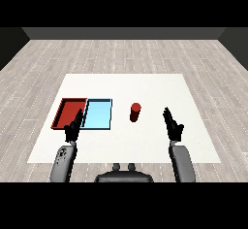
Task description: Pick the red can and put it in the red box
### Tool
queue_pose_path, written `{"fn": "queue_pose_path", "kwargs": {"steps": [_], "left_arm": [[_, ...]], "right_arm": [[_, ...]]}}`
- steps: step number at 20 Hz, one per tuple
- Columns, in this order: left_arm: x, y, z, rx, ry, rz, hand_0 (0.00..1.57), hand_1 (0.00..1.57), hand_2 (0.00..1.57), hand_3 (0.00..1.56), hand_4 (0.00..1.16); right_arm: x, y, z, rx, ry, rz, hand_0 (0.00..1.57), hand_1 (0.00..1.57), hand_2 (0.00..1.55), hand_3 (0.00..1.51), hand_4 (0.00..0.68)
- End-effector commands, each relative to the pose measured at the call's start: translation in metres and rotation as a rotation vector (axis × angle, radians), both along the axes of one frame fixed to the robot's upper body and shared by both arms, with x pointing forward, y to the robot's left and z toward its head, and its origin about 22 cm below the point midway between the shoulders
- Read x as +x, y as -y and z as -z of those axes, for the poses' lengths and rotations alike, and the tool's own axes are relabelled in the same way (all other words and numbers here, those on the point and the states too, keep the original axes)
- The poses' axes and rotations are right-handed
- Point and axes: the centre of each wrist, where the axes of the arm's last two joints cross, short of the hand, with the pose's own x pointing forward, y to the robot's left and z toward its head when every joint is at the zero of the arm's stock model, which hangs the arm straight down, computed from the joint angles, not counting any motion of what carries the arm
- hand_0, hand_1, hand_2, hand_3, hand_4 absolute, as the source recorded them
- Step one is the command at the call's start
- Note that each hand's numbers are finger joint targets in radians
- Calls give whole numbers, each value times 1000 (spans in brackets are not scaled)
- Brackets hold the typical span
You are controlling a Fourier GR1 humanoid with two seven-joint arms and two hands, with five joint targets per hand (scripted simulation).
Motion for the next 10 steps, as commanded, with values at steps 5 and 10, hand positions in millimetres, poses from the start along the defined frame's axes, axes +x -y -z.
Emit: {"fn": "queue_pose_path", "kwargs": {"steps": [5, 10], "left_arm": [[-5, -3, 1, 1, -39, -17, 0, 0, 0, 0, 0], [-4, 7, -19, -114, 444, 36, 0, 0, 0, 0, 0]], "right_arm": [[7, 56, 1, -8, -17, -35, 0, 0, 0, 0, 0], [13, 52, -20, 129, 309, -113, 0, 0, 0, 0, 0]]}}
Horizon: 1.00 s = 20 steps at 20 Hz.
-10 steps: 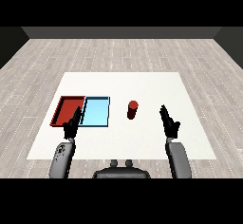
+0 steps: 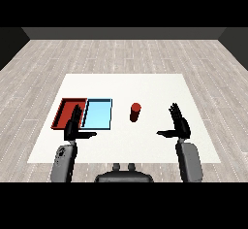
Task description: Pick the red can and put it in the red box
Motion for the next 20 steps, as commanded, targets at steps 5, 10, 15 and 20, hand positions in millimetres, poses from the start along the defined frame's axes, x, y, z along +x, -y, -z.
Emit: {"fn": "queue_pose_path", "kwargs": {"steps": [5, 10, 15, 20], "left_arm": [[-16, -15, 28, -59, 227, 22, 0, 0, 0, 0, 0], [6, -19, 15, -83, 213, 35, 0, 0, 0, 0, 0], [4, -3, 24, -57, 240, 38, 0, 0, 0, 0, 0], [-11, -13, 0, -66, 240, 28, 0, 0, 0, 0, 0]], "right_arm": [[-20, 39, 14, 77, 153, -40, 0, 0, 0, 0, 0], [12, 36, 22, 60, 143, -64, 0, 0, 0, 0, 0], [9, 19, -2, 56, 152, -70, 0, 0, 0, 0, 0], [18, 20, 22, 94, 115, -52, 0, 0, 0, 0, 0]]}}
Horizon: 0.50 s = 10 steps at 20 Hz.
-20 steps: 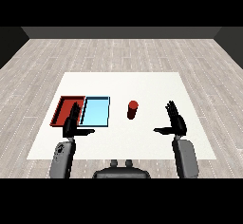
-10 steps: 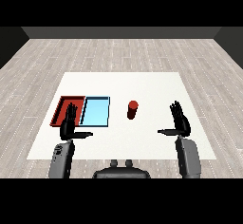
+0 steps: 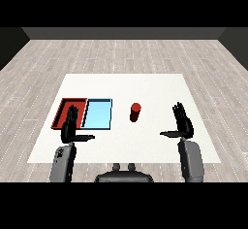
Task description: Pick the red can and put it in the red box
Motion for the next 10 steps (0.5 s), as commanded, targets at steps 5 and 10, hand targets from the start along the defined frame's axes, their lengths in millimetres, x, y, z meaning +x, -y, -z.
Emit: {"fn": "queue_pose_path", "kwargs": {"steps": [5, 10], "left_arm": [[1, 13, 9, 7, 15, -19, 0, 0, 0, 0, 0], [-18, -8, 12, 2, 8, -5, 0, 0, 0, 0, 0]], "right_arm": [[19, -14, 11, 35, -35, -28, 0, 0, 0, 0, 0], [30, -34, 11, 51, -67, -33, 0, 0, 0, 0, 0]]}}
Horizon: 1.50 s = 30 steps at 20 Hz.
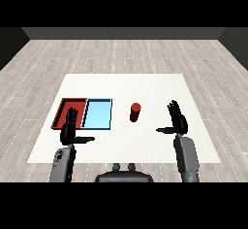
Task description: Pick the red can and put it in the red box
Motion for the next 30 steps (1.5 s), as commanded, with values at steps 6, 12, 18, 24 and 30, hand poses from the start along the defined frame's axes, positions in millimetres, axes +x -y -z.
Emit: {"fn": "queue_pose_path", "kwargs": {"steps": [6, 12, 18, 24, 30], "left_arm": [[-14, -13, 4, -8, 11, -14, 0, 0, 0, 0, 0], [11, 8, -2, -15, 23, -4, 0, 0, 0, 0, 0], [9, -3, 5, -19, 10, 10, 0, 0, 0, 0, 0], [-16, 2, -9, -36, -4, 26, 0, 0, 0, 0, 0], [0, -13, -20, -37, 21, -11, 0, 0, 0, 0, 0]], "right_arm": [[19, -30, -14, 34, -46, -54, 0, 0, 0, 0, 0], [15, -49, 7, 68, -64, -81, 0, 0, 0, 0, 0], [52, -58, 23, 79, -107, -103, 0, 0, 0, 0, 0], [46, -90, 44, 53, -79, -83, 0, 0, 0, 0, 0], [64, -75, 50, 79, -95, -72, 0, 0, 0, 0, 0]]}}
